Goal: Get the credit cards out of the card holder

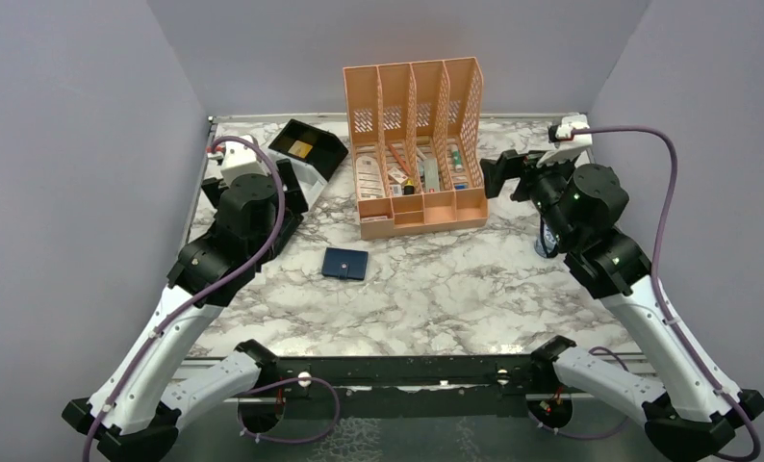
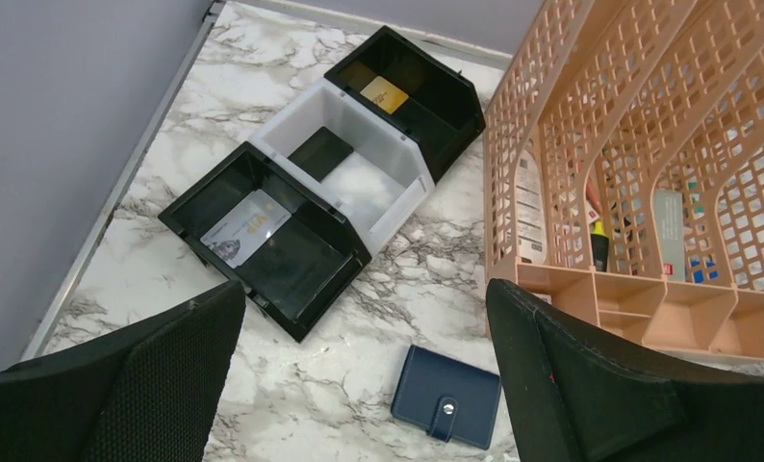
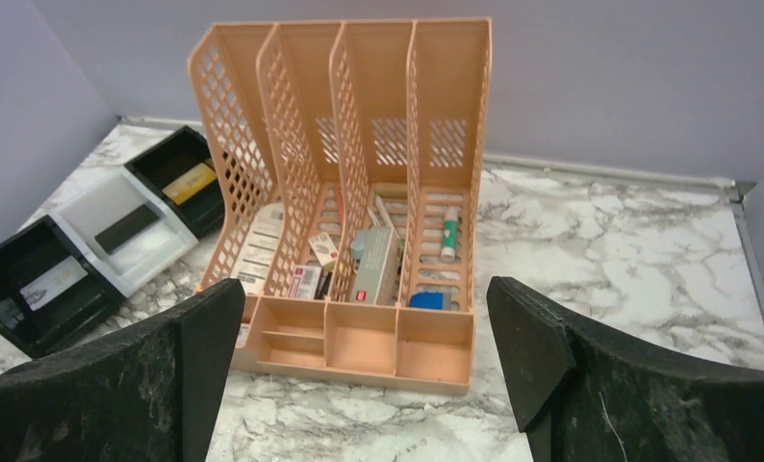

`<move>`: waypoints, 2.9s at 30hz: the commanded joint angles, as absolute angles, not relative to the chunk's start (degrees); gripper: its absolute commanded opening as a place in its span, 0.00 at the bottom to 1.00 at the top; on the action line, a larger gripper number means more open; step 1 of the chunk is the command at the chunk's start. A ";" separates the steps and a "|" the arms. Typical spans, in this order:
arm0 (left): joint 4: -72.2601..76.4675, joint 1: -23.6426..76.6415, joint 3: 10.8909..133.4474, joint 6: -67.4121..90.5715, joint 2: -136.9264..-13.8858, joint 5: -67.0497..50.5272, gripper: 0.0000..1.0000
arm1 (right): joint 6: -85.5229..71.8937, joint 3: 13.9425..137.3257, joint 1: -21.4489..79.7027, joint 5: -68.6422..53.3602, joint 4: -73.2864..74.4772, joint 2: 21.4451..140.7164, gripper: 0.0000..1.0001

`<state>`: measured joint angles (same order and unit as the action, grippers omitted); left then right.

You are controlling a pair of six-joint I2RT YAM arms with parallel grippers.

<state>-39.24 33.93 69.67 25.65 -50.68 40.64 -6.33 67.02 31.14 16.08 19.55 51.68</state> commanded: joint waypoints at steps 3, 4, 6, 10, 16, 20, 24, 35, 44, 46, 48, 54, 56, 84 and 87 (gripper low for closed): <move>-35.19 29.57 65.54 24.34 -51.54 30.83 0.99 | -11.42 60.88 24.91 6.64 17.20 52.22 1.00; -34.64 28.82 64.71 24.36 -51.97 29.03 0.99 | -12.11 59.53 23.75 4.60 16.48 52.50 1.00; -33.44 27.29 63.02 24.63 -53.14 24.82 0.99 | -13.48 56.77 21.53 -0.14 14.58 53.12 0.99; -30.15 24.57 59.34 24.89 -56.56 15.91 0.99 | -16.31 53.57 17.39 -9.32 13.27 57.30 1.00; -25.15 22.22 55.09 25.29 -64.31 5.11 0.99 | -16.51 55.88 13.11 -18.92 16.61 69.00 0.99; -22.22 21.79 53.60 25.77 -69.83 -0.77 0.99 | -15.61 59.30 12.93 -15.55 19.57 76.10 1.00; -17.95 21.62 52.29 26.79 -74.01 -4.76 0.99 | -14.95 63.23 13.19 -10.98 21.38 82.58 1.00; -9.17 21.45 55.77 30.08 -87.15 -11.25 0.98 | -15.54 83.66 13.27 3.22 21.90 104.64 0.99; -6.65 21.75 61.53 29.57 -95.56 -16.95 0.93 | -15.93 94.49 10.99 18.82 22.04 120.05 0.99; -6.46 22.28 63.23 28.85 -96.84 -18.34 0.92 | -15.99 94.11 9.03 18.85 21.80 120.93 0.99; -6.26 22.99 64.96 28.30 -99.40 -19.25 0.91 | -15.01 93.93 6.99 17.71 21.58 121.37 0.99; -6.14 26.34 71.40 27.38 -105.13 -21.90 0.90 | -12.22 94.23 1.07 17.50 23.21 120.74 0.99; -6.09 27.74 73.67 27.32 -107.22 -22.19 0.90 | -12.44 94.60 -0.95 15.91 24.13 119.48 0.99; -9.84 32.19 56.26 29.87 -78.72 1.06 0.99 | -16.83 86.13 15.03 -3.53 18.96 103.46 0.83; -12.85 32.00 54.21 29.16 -73.16 3.40 0.99 | -15.07 89.85 16.16 0.43 21.32 107.84 0.82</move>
<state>-7.73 32.56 56.97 30.74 -79.22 -3.29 -16.73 84.51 14.90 -8.97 19.14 103.63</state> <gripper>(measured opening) 0.990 0.828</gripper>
